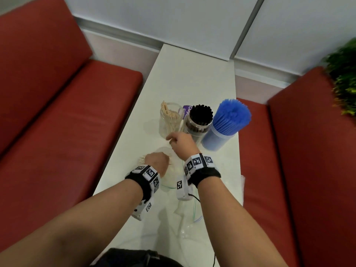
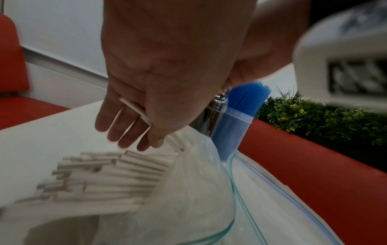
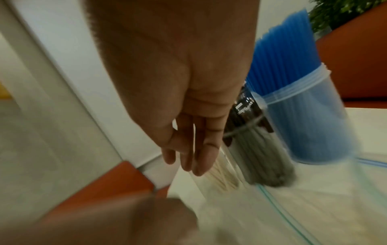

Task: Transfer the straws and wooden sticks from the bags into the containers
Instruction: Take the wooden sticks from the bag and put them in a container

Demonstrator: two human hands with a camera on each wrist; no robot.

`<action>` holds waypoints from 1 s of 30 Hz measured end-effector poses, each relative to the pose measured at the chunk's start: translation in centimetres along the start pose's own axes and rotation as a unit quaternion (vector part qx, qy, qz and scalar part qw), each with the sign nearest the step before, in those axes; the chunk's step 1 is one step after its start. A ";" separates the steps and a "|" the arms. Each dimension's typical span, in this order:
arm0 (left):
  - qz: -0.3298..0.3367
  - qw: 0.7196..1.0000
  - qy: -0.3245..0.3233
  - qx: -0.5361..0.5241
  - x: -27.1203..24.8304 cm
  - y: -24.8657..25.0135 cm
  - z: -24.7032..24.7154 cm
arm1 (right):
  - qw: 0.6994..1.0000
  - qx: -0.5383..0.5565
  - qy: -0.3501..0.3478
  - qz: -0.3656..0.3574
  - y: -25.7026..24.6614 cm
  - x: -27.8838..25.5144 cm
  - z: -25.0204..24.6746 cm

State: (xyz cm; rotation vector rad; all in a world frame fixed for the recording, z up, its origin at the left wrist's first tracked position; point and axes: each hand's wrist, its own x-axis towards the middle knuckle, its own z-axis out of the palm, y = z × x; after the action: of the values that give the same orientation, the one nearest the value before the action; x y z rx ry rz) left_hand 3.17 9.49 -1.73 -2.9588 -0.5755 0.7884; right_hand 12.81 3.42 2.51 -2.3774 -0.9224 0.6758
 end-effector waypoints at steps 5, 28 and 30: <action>0.000 1.000 0.010 0.020 -1.5 -0.9 -3.0 | 0.989 -0.096 -0.114 -0.003 2.2 -1.7 5.1; 0.011 0.370 -0.087 -0.925 -3.7 -5.8 -10.2 | 0.828 0.528 0.149 -0.118 -8.3 -5.6 -10.6; 0.045 0.351 -0.164 -0.921 -3.9 -4.1 -9.1 | 0.825 0.533 0.132 -0.137 -9.3 -6.1 -11.1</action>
State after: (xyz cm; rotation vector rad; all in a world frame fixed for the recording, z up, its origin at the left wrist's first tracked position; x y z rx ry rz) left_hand 3.02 12.58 8.60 -4.1284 -3.3966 0.9864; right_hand 11.22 2.14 18.12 -1.2544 -0.5104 0.5151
